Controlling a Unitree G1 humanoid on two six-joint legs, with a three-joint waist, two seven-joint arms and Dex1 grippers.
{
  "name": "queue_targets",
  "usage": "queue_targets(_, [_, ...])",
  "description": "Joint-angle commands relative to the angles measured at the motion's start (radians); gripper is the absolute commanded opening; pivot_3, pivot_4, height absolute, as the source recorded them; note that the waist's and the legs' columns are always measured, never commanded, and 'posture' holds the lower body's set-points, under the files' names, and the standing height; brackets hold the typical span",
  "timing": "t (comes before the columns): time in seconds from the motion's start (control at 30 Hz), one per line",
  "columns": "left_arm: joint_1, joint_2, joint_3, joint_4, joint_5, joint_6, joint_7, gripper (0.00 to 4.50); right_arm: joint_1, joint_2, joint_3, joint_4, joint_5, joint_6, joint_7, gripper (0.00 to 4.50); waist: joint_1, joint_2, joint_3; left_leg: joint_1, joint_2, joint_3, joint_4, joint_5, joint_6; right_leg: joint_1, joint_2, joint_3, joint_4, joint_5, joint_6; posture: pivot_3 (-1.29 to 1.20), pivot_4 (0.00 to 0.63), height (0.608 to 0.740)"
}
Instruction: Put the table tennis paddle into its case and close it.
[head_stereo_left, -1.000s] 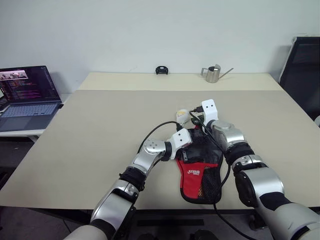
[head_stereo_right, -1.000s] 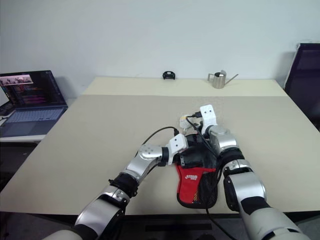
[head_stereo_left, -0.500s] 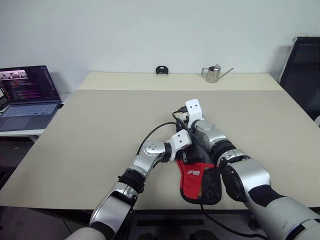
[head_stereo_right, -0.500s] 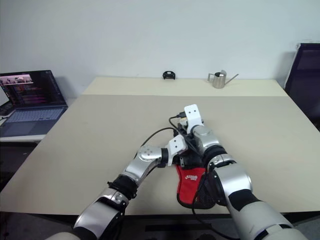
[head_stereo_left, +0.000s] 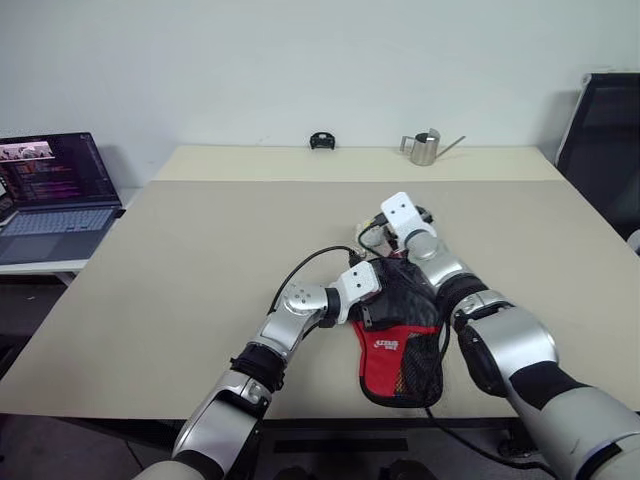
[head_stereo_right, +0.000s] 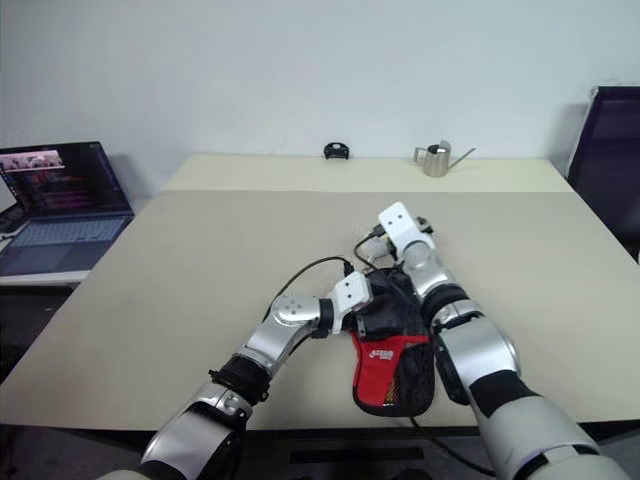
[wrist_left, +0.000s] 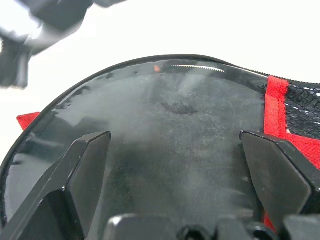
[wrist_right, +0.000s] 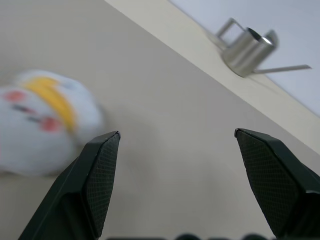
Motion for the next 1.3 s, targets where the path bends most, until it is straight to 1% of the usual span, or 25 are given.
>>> queue_targets(0.03, [0.020,-0.001,-0.044,0.074,0.040,0.016,-0.009,4.50,-0.033,0.008,-0.038,-0.026,0.041,-0.014,0.044,3.96,0.000,0.000,0.000,0.000,0.000,0.000,0.000,0.000,0.000,0.000,0.000,0.000,0.000,0.000,0.000,0.00,0.150,0.740])
queue_targets(0.27, [0.004,-0.015,-0.025,0.084,0.025,0.007,-0.007,4.50,-0.028,0.037,-0.124,-0.063,0.143,-0.024,0.140,3.96,0.007,0.000,0.000,0.000,0.000,0.000,0.000,0.000,0.000,0.001,0.000,-0.001,0.000,0.000,0.000,0.00,0.150,0.740])
queue_targets(0.4, [0.007,-0.028,0.023,0.026,-0.033,0.031,0.001,4.50,-0.008,0.039,-0.172,-0.114,0.211,-0.013,0.193,3.96,0.007,0.000,0.000,0.000,0.000,-0.001,0.000,0.000,0.000,0.001,0.000,-0.001,0.000,0.000,0.000,0.00,0.150,0.740])
queue_targets(0.47, [0.012,-0.028,0.050,-0.035,-0.068,0.059,0.005,4.50,0.026,0.035,-0.191,-0.179,0.247,0.004,0.244,3.96,0.007,0.000,0.000,-0.001,0.000,-0.001,0.000,0.000,0.000,0.001,0.000,-0.001,0.000,0.000,0.000,0.00,0.150,0.740])
queue_targets(0.53, [0.021,-0.018,0.073,-0.107,-0.102,0.104,0.004,4.50,0.083,0.029,-0.194,-0.289,0.279,0.053,0.311,3.96,0.006,0.000,0.000,-0.002,0.000,-0.001,0.000,0.000,0.000,-0.001,0.000,-0.001,-0.001,0.000,0.000,0.00,0.150,0.740])
queue_targets(0.6, [0.029,-0.006,0.092,-0.164,-0.128,0.140,0.008,4.50,0.166,0.013,-0.183,-0.440,0.302,0.118,0.375,3.96,0.007,0.000,0.000,-0.003,0.000,-0.001,0.000,0.000,0.000,-0.002,0.000,-0.001,-0.001,0.000,0.000,0.00,0.150,0.740])
queue_targets(0.77, [0.042,0.013,0.109,-0.228,-0.162,0.173,0.012,4.50,0.373,-0.028,-0.175,-0.830,0.395,0.343,0.498,3.96,0.009,0.001,0.001,-0.009,0.000,-0.002,0.001,0.000,0.000,-0.005,0.000,-0.002,-0.002,0.000,0.000,0.00,0.150,0.740])
queue_targets(0.87, [0.047,0.024,0.120,-0.261,-0.179,0.189,0.003,4.50,0.462,-0.064,-0.182,-1.021,0.440,0.452,0.530,3.96,0.009,0.002,0.001,-0.011,0.000,-0.003,0.001,0.000,0.000,-0.007,0.000,-0.002,-0.002,0.000,0.000,0.00,0.150,0.740])
queue_targets(1.0, [0.071,0.058,0.138,-0.351,-0.229,0.245,-0.033,4.50,0.525,-0.111,-0.210,-1.168,0.497,0.552,0.551,3.96,0.007,0.002,0.001,-0.012,0.000,-0.002,0.001,0.000,0.000,-0.009,0.000,-0.002,-0.001,0.000,0.000,0.00,0.150,0.740])
queue_targets(1.17, [0.114,0.133,0.191,-0.506,-0.342,0.394,-0.071,4.50,0.602,-0.195,-0.235,-1.349,0.602,0.679,0.619,3.96,0.007,0.002,0.001,-0.012,0.000,-0.003,0.001,0.000,0.000,-0.009,0.000,-0.002,-0.001,0.000,0.000,0.00,0.150,0.740])
queue_targets(1.3, [0.116,0.206,0.240,-0.536,-0.385,0.448,-0.074,4.50,0.680,-0.278,-0.235,-1.491,0.688,0.778,0.687,3.96,0.011,0.002,0.001,-0.012,0.000,-0.003,0.001,0.000,0.000,-0.008,0.000,-0.002,-0.002,0.000,0.000,0.00,0.150,0.740])
